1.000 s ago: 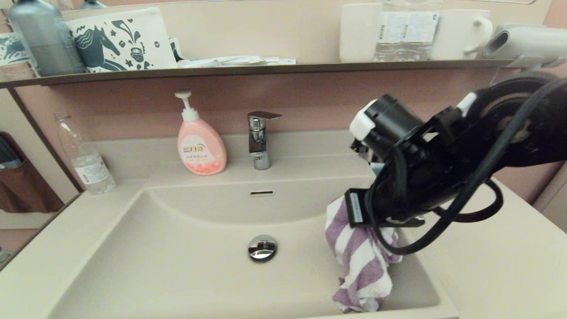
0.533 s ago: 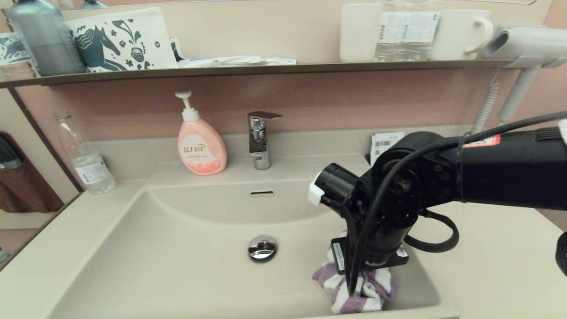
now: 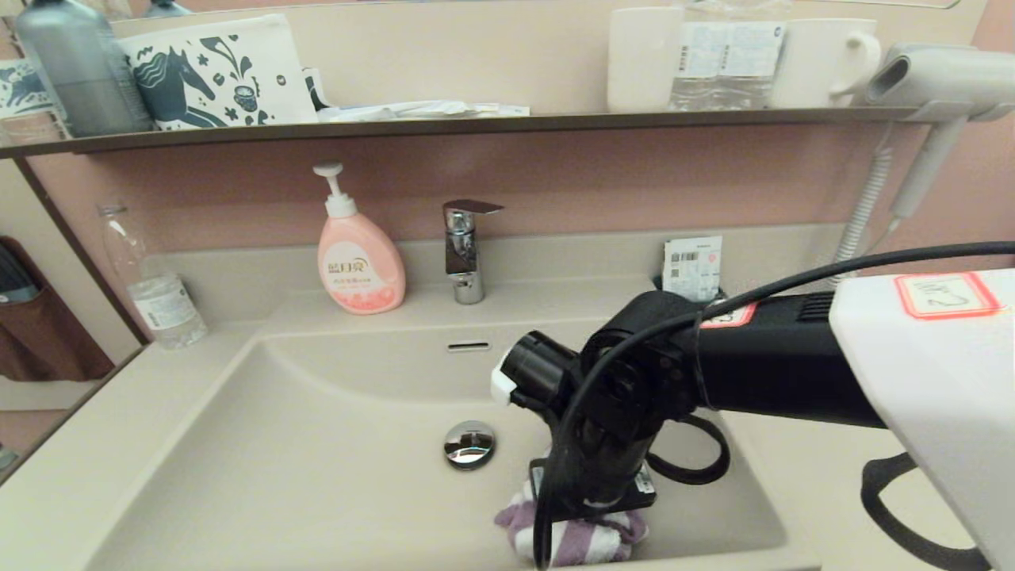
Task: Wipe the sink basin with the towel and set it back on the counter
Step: Wipe the sink
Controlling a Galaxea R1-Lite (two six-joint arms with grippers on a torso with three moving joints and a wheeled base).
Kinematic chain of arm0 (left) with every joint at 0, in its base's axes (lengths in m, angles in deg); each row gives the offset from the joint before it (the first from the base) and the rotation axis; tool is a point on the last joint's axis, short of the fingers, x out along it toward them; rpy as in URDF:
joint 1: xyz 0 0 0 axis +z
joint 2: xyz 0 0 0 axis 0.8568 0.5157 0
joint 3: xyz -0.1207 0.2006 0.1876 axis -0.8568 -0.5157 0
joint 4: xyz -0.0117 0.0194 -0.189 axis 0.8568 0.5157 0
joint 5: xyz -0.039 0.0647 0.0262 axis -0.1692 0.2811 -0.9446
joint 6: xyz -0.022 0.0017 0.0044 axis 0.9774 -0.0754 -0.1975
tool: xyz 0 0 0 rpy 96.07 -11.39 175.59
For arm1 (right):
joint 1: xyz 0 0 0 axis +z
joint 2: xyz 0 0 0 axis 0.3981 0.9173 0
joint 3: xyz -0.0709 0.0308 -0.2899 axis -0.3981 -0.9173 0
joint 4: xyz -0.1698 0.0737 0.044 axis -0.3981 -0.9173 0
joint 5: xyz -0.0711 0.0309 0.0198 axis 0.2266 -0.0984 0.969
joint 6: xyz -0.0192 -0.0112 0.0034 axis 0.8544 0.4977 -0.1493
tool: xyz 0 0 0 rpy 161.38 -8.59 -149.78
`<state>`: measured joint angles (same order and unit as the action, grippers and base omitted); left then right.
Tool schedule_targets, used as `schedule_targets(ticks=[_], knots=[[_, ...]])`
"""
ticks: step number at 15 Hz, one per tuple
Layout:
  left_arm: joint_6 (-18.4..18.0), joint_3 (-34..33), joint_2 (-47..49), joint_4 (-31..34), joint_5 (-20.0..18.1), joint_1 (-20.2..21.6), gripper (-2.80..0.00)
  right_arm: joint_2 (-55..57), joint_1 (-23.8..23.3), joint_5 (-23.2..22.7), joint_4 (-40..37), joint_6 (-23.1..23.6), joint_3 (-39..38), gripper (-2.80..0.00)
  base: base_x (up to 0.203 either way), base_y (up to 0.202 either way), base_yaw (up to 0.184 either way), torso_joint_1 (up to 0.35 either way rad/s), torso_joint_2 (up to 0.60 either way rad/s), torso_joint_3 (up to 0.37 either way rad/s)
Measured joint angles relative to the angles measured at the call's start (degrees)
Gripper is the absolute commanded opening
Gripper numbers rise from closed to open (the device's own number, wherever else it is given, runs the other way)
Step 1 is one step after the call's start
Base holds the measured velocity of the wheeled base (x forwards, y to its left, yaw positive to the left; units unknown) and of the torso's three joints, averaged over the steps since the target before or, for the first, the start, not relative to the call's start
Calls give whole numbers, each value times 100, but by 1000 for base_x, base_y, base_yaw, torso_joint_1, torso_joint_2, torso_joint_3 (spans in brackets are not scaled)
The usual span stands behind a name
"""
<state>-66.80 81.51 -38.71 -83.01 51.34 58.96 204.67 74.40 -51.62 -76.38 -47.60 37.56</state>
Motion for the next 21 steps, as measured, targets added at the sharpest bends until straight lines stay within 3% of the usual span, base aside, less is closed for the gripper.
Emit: schedule_targets(ticks=[3, 10, 17, 21], knots=[[1, 0, 0, 0, 0, 0, -280, 420, 289, -308, 272, 13, 611, -280, 0, 0, 0, 0, 0, 0], [0, 0, 0, -2, -2, 0, -280, 925, 659, -752, 2282, 160, 746, -280, 0, 0, 0, 0, 0, 0], [0, 0, 0, 0, -2, 0, -280, 1352, 690, -694, 4687, 567, 749, -280, 0, 0, 0, 0, 0, 0], [0, 0, 0, -2, 2, 0, -280, 1449, 594, -487, 5037, 889, 752, -280, 0, 0, 0, 0, 0, 0]])
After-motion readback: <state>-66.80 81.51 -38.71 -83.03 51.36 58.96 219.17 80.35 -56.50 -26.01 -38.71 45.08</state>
